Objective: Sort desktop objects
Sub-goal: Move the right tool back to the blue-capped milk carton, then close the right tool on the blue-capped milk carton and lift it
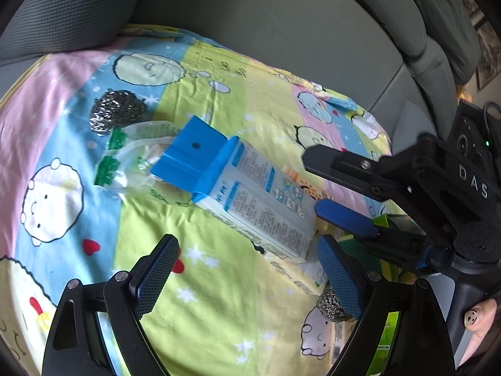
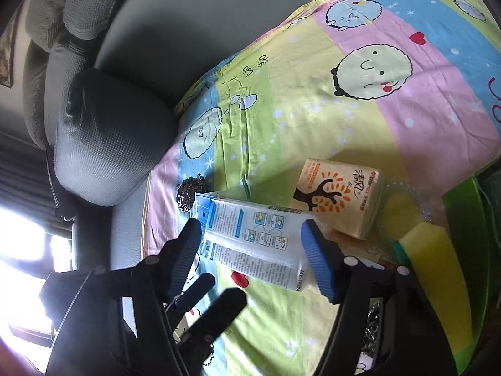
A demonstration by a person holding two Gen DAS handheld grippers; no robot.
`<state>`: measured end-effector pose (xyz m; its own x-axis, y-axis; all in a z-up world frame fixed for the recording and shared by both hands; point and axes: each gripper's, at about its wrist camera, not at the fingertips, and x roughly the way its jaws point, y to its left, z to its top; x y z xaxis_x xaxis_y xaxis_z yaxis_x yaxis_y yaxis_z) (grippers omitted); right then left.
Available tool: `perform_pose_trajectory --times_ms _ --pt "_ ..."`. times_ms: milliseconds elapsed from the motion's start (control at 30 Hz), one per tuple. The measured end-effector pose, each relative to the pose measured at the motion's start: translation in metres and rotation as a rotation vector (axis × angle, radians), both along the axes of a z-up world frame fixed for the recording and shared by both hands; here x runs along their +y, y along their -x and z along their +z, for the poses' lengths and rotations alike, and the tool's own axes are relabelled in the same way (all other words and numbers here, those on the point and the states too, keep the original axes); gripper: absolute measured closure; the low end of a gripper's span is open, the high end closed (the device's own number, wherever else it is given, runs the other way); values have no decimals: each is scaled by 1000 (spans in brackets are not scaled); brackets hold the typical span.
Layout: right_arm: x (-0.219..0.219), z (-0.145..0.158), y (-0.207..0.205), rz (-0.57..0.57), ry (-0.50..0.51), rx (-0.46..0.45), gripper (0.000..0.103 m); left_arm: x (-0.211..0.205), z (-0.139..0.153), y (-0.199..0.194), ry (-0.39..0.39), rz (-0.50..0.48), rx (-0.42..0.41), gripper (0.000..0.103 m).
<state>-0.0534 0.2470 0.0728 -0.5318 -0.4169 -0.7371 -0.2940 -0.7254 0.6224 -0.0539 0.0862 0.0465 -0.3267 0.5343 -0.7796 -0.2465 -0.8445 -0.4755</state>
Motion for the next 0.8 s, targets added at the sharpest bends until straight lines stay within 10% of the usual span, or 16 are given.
perform_pose_trajectory --times_ms 567,800 --pt "-7 -29 11 53 38 -81 39 14 -11 2 -8 -16 -37 14" --pt "-18 -33 7 110 35 -89 53 6 -20 4 25 -6 -59 33"
